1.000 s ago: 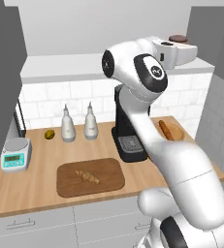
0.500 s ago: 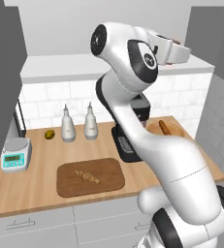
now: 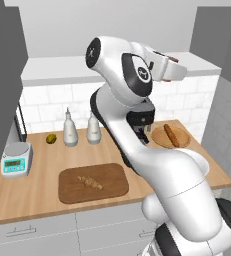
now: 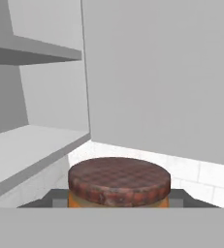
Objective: From the different types of pastries on the counter, select a croissant and place it on the cutting board. Then retrieve a jar of jam from the cabinet and place it alongside the croissant on the cutting board.
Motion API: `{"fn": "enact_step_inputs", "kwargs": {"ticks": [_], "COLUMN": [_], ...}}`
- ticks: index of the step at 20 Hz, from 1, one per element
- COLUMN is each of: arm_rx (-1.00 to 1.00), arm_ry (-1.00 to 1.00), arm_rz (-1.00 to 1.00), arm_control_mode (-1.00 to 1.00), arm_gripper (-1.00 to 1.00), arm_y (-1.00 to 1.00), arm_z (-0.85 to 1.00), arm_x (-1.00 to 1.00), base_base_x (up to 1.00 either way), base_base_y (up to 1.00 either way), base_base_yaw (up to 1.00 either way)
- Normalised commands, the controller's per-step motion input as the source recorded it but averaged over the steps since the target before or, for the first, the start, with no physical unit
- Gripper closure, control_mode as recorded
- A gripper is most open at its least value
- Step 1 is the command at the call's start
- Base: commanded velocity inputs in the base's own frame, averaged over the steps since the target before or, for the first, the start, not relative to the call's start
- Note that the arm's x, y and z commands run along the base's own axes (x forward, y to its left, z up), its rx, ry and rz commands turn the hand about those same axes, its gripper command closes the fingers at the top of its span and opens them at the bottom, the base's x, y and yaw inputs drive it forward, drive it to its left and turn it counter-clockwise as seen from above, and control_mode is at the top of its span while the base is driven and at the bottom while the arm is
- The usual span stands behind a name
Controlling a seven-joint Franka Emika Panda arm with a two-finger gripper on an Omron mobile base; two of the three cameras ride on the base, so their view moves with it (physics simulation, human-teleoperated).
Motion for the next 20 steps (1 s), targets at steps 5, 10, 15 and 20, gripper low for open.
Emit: {"fn": "enact_step_inputs", "kwargs": {"ticks": [5, 10, 15, 20], "arm_rx": [0.0, 0.0, 0.0, 0.0], "arm_ry": [0.0, 0.0, 0.0, 0.0], "arm_rz": [0.03, 0.04, 0.04, 0.04], "arm_control_mode": [-1.0, -1.0, -1.0, -1.0], "arm_gripper": [1.0, 1.0, 1.0, 1.0], "arm_y": [0.0, 0.0, 0.0, 0.0], "arm_z": [-0.57, -0.43, -0.45, -0.43], "arm_x": [-0.22, -0.28, -0.29, -0.33], "base_base_x": [0.0, 0.0, 0.0, 0.0], "base_base_y": [0.0, 0.0, 0.0, 0.0], "base_base_yaw": [0.0, 0.0, 0.0, 0.0]}}
